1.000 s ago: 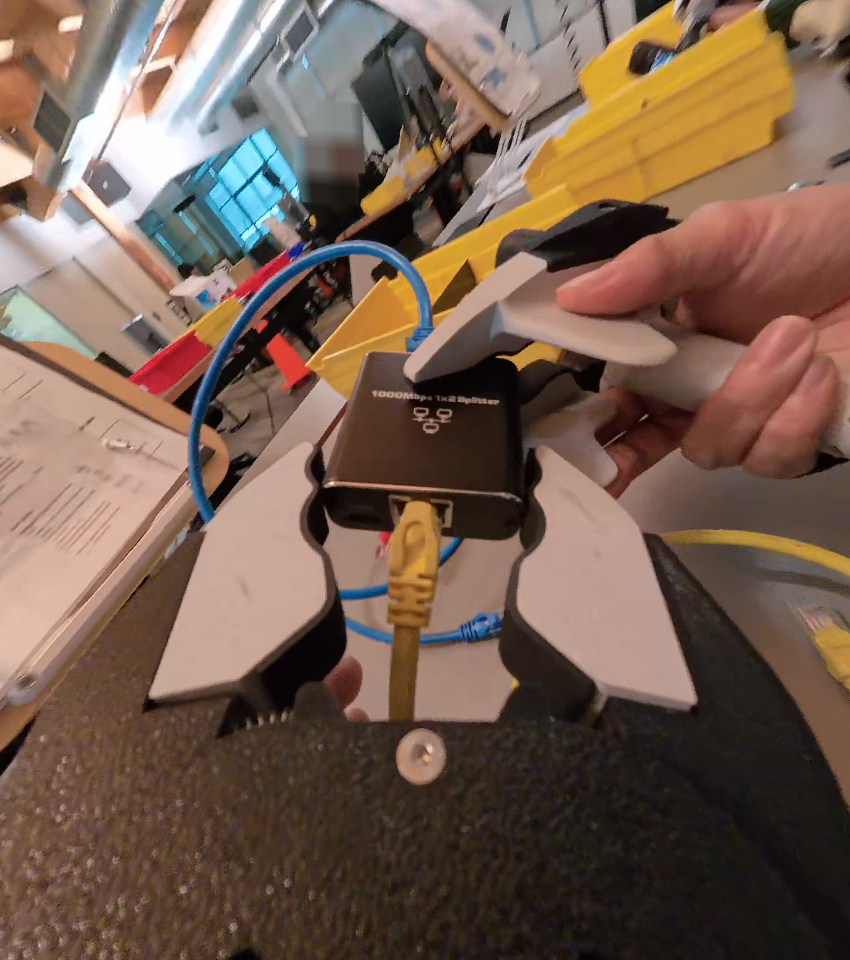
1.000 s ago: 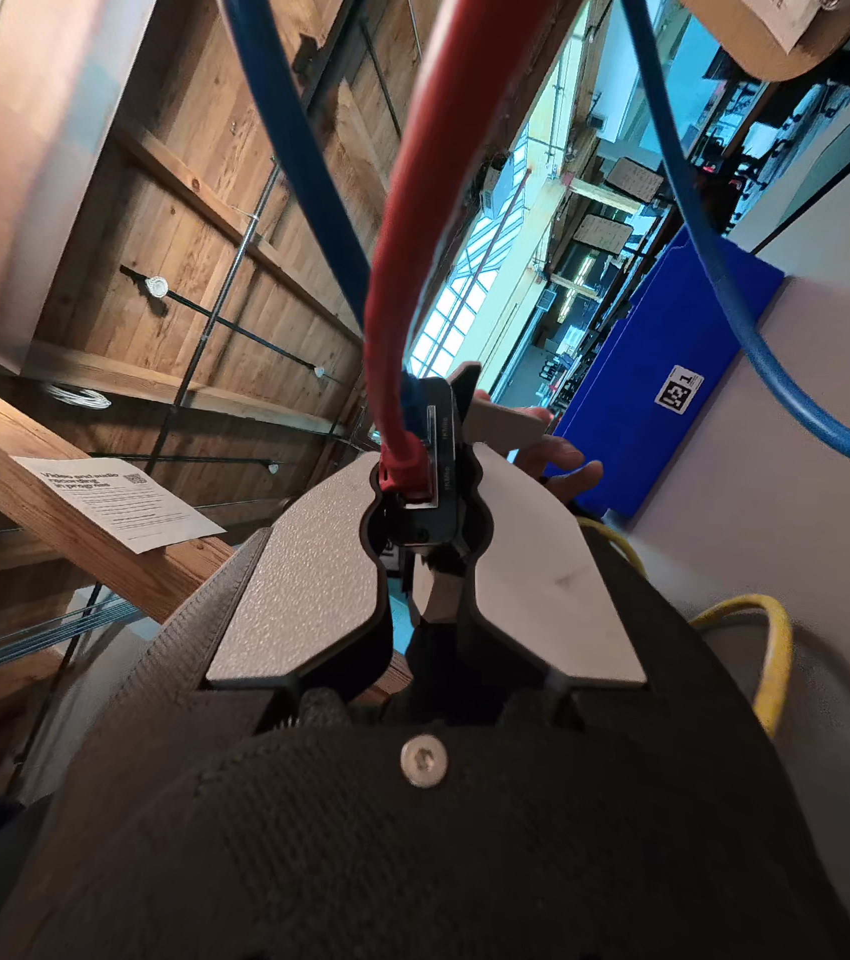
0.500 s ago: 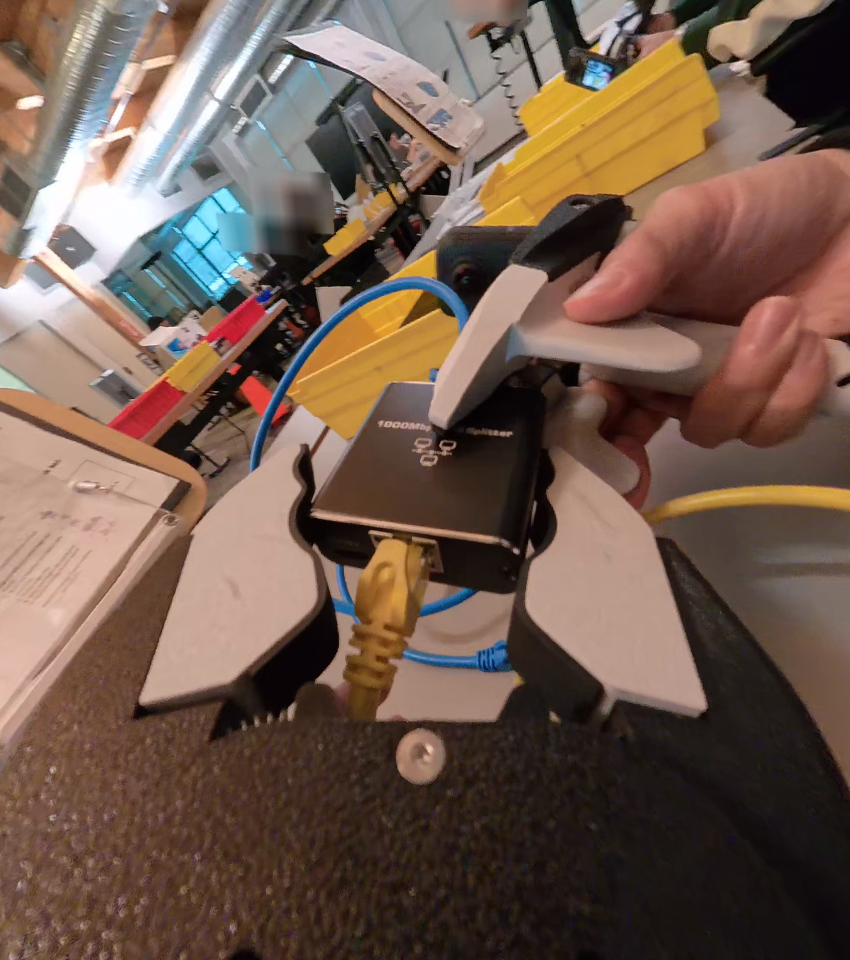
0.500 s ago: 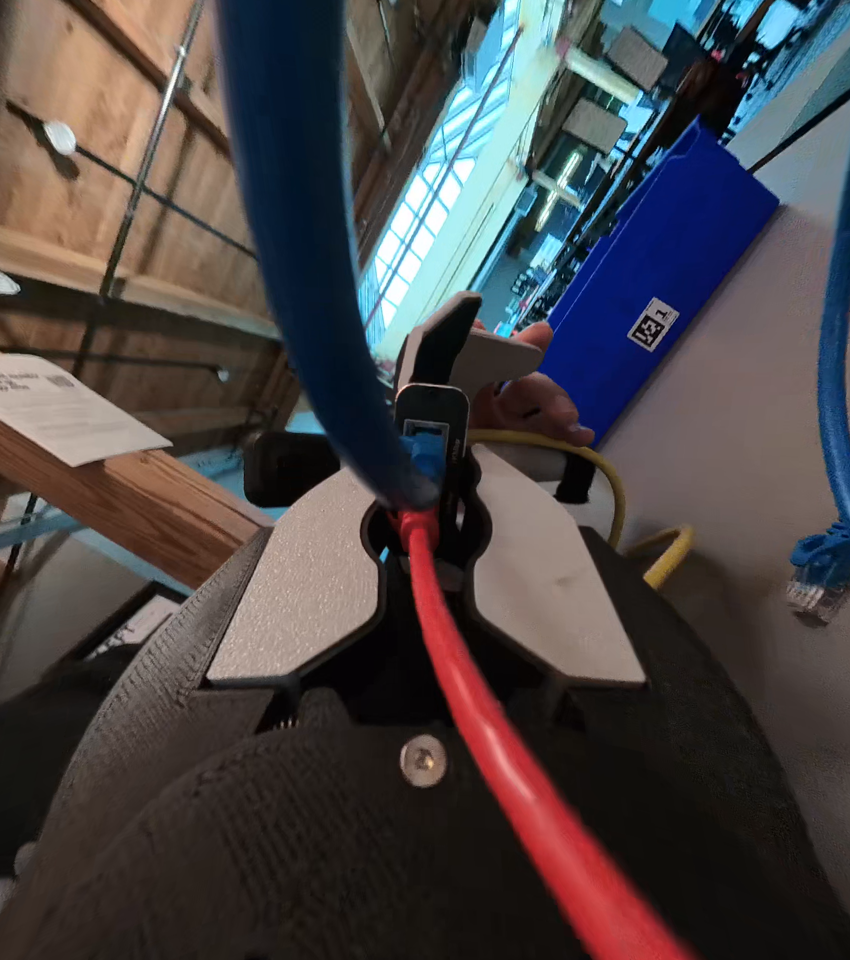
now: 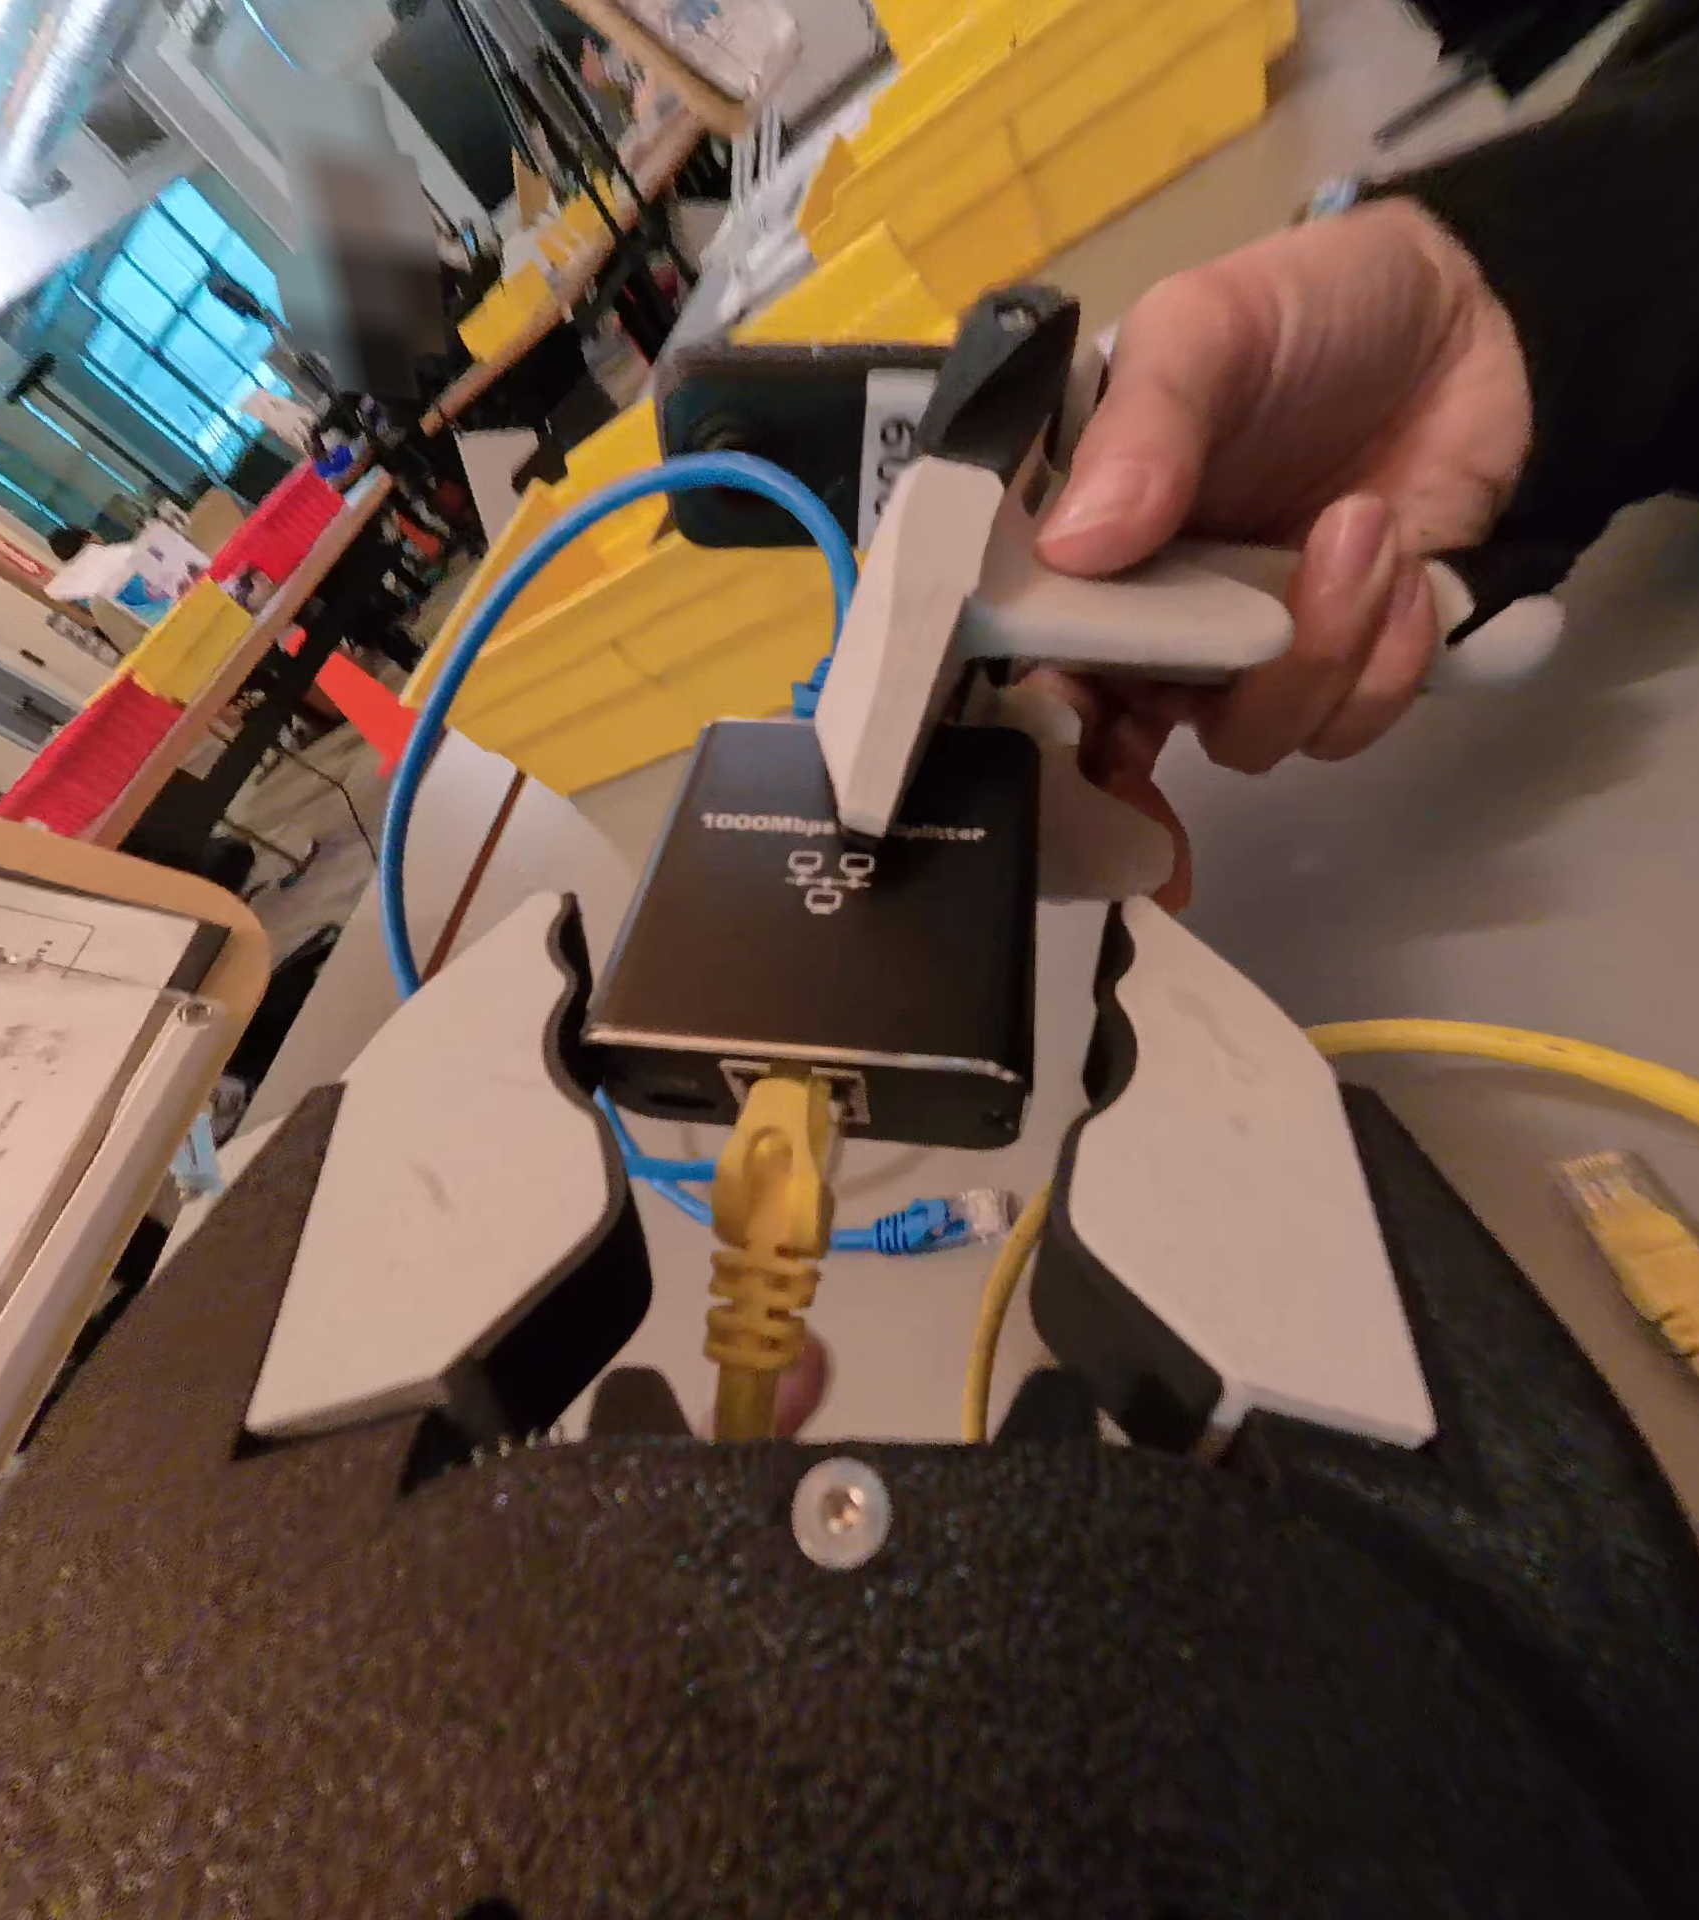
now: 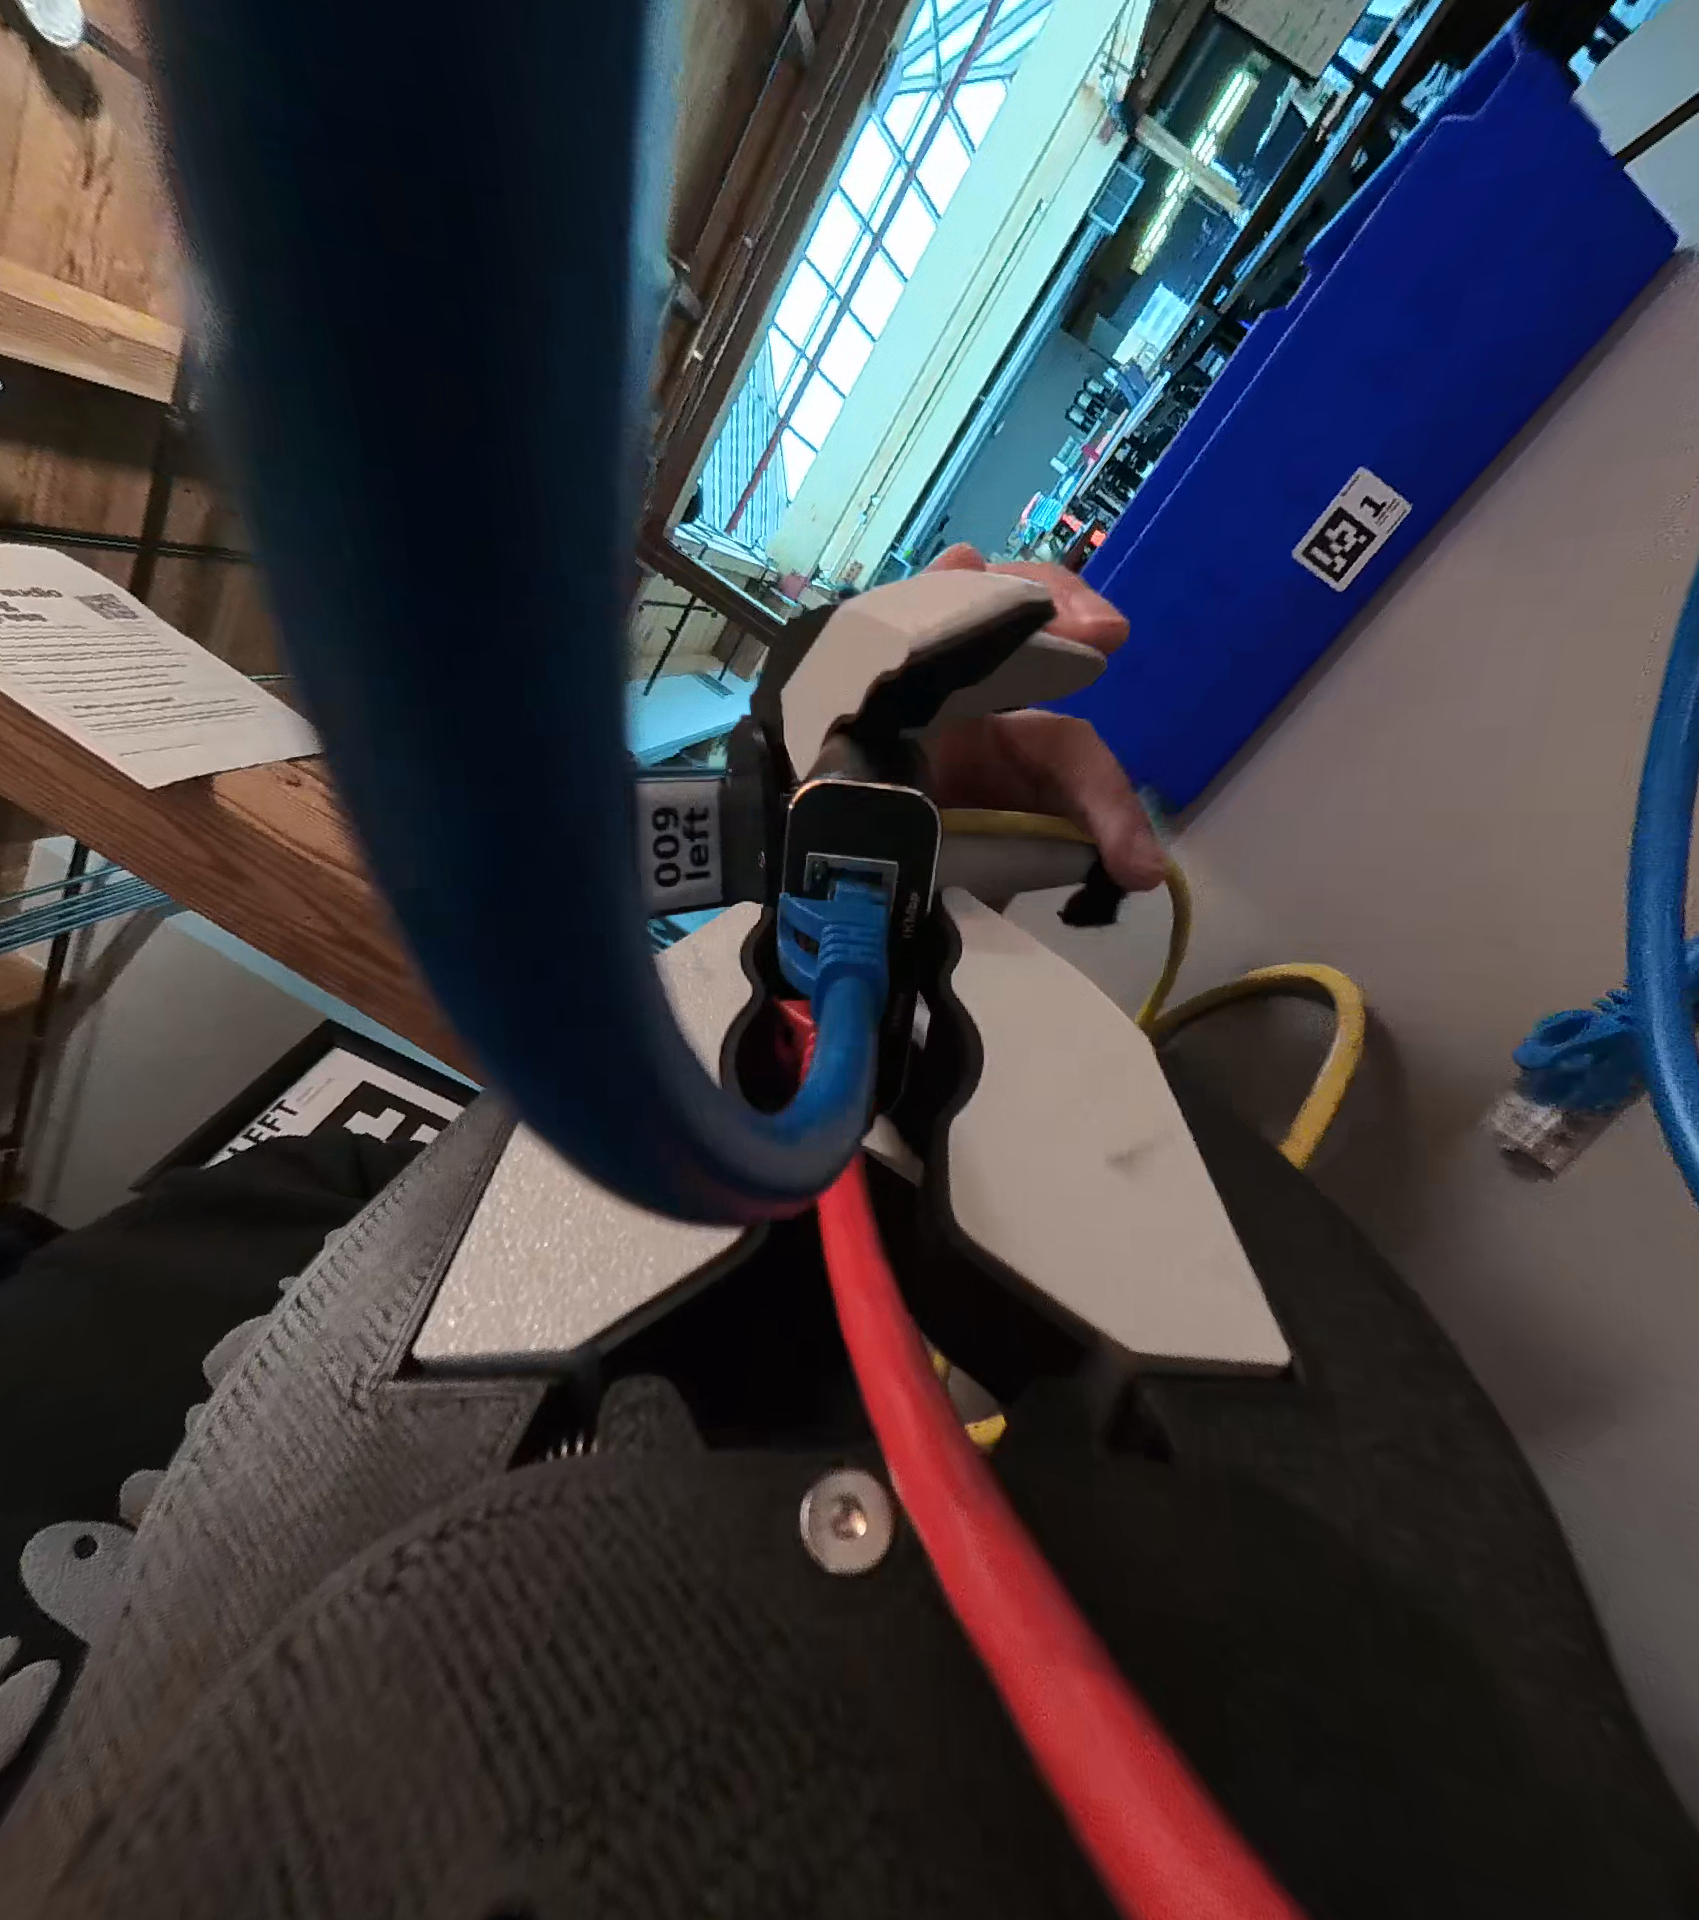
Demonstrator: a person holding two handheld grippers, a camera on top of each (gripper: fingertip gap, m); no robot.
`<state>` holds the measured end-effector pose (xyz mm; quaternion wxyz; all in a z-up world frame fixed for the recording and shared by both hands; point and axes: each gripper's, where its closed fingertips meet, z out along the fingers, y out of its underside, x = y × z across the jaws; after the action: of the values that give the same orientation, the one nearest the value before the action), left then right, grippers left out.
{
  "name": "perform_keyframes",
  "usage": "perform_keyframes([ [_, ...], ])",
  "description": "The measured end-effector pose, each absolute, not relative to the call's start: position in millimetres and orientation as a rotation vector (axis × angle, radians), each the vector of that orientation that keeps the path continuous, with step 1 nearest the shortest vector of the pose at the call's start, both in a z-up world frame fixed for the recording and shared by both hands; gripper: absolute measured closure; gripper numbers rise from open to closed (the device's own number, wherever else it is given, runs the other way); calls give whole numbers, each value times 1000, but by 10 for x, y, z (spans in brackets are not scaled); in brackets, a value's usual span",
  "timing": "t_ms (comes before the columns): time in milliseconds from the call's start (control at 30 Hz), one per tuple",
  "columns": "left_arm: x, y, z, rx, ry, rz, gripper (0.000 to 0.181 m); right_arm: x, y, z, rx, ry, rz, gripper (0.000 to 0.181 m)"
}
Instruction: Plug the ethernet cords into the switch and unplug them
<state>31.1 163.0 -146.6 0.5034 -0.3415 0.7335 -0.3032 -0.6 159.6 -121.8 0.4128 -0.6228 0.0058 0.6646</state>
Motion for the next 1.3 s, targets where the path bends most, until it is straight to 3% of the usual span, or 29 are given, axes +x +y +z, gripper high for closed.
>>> perform_keyframes([
  [200, 300, 1707, -1395, -816, 1725, -677, 97, 83, 1579, -1223, -1579, 4, 1641, 153],
  [267, 303, 1657, -1397, -790, 1715, -687, 109, 74, 1576, -1243, -1591, -5, 1630, 154],
  [1067, 179, 1517, -1373, -750, 1654, -911, 111, -28, 1504, -1258, -1578, -75, 1740, 154],
  [1300, 130, 1529, -1290, -733, 1614, -902, 119, 22, 1513, -1165, -1508, -31, 1790, 156],
])
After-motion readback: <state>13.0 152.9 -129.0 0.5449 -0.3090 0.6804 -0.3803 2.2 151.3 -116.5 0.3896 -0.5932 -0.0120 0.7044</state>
